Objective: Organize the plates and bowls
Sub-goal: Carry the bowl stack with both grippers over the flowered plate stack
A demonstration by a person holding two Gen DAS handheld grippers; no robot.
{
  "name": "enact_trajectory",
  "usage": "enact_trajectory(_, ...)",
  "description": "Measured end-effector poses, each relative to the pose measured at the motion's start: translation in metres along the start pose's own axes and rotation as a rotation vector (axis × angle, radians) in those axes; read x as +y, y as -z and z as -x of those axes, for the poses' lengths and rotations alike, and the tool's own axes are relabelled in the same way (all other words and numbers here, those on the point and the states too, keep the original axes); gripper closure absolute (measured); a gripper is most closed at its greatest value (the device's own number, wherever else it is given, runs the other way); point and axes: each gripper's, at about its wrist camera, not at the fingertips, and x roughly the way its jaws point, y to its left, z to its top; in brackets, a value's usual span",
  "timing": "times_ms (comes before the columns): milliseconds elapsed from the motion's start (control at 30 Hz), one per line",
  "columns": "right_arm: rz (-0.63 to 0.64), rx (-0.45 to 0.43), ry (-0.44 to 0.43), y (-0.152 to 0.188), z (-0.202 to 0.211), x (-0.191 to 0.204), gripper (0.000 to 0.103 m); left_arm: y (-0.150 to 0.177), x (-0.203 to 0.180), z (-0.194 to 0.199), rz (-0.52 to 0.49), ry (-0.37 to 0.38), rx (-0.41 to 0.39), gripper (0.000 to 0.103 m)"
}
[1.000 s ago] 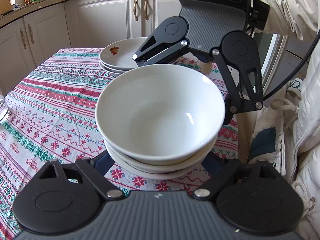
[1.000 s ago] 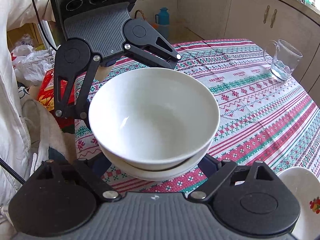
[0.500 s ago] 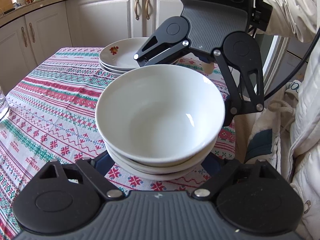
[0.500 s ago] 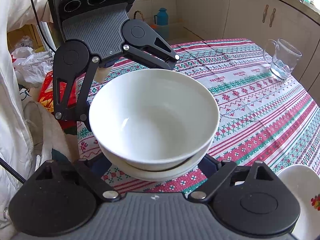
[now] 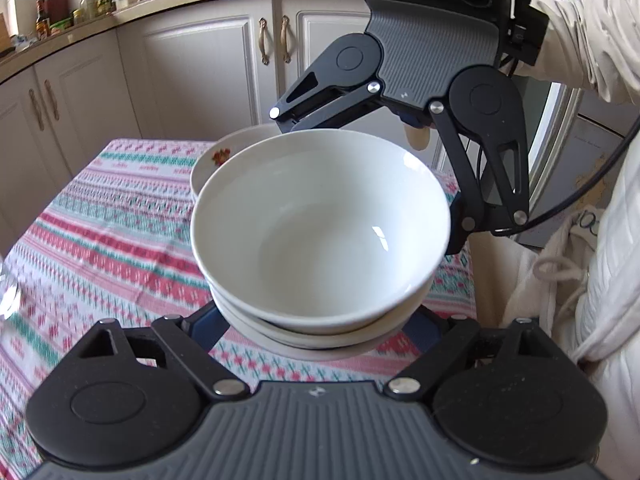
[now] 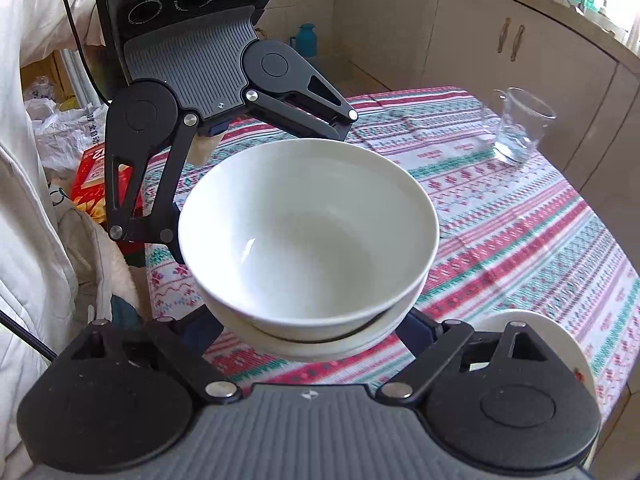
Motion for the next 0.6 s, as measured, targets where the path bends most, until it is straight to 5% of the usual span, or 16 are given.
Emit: enact_trajectory(600, -0.083, 0.016, 0.14, 0.059, 0.054, -0.086, 0.009, -0.082, 0.049, -0.09, -0.1, 0.064, -0.042, 0.012)
